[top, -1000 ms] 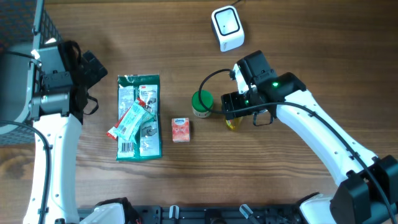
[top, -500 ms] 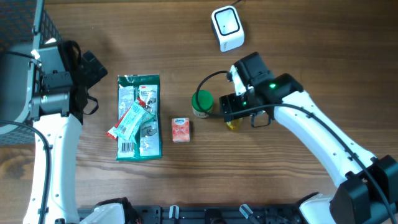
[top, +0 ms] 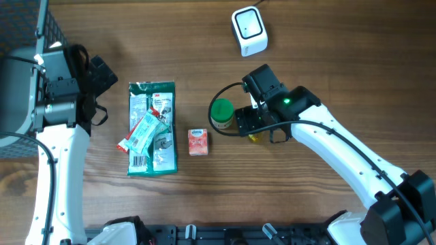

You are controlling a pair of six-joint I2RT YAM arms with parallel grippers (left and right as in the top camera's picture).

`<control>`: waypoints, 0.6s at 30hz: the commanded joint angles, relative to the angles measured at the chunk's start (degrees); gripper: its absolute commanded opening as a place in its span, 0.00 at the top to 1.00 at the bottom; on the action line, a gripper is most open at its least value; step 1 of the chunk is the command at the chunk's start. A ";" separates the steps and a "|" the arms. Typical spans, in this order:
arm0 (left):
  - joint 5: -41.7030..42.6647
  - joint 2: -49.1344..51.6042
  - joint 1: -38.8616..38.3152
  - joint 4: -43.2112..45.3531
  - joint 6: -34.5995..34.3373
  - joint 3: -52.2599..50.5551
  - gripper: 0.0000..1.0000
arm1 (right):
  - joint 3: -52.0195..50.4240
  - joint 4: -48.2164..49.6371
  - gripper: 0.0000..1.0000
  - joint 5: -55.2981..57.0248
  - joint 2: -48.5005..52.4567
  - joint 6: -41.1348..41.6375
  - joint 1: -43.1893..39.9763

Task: Scan the item barcode
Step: 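Lower the right gripper around the Vim bottle neck and close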

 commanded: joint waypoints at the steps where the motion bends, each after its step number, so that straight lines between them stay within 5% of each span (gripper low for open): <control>1: -0.31 -0.04 0.22 0.15 0.50 0.22 0.00 | 1.18 0.17 0.00 1.14 0.94 0.74 0.09; 6: -0.31 -0.04 0.22 0.15 0.50 0.20 0.00 | 1.18 0.17 0.00 0.57 2.99 0.68 0.07; 14: -0.31 -0.04 0.22 0.15 0.50 0.20 0.00 | 1.18 0.20 0.28 0.74 4.09 0.70 0.07; 18: -0.31 -0.04 0.22 0.15 0.50 0.22 0.00 | 1.18 0.20 0.30 0.74 4.09 0.68 0.07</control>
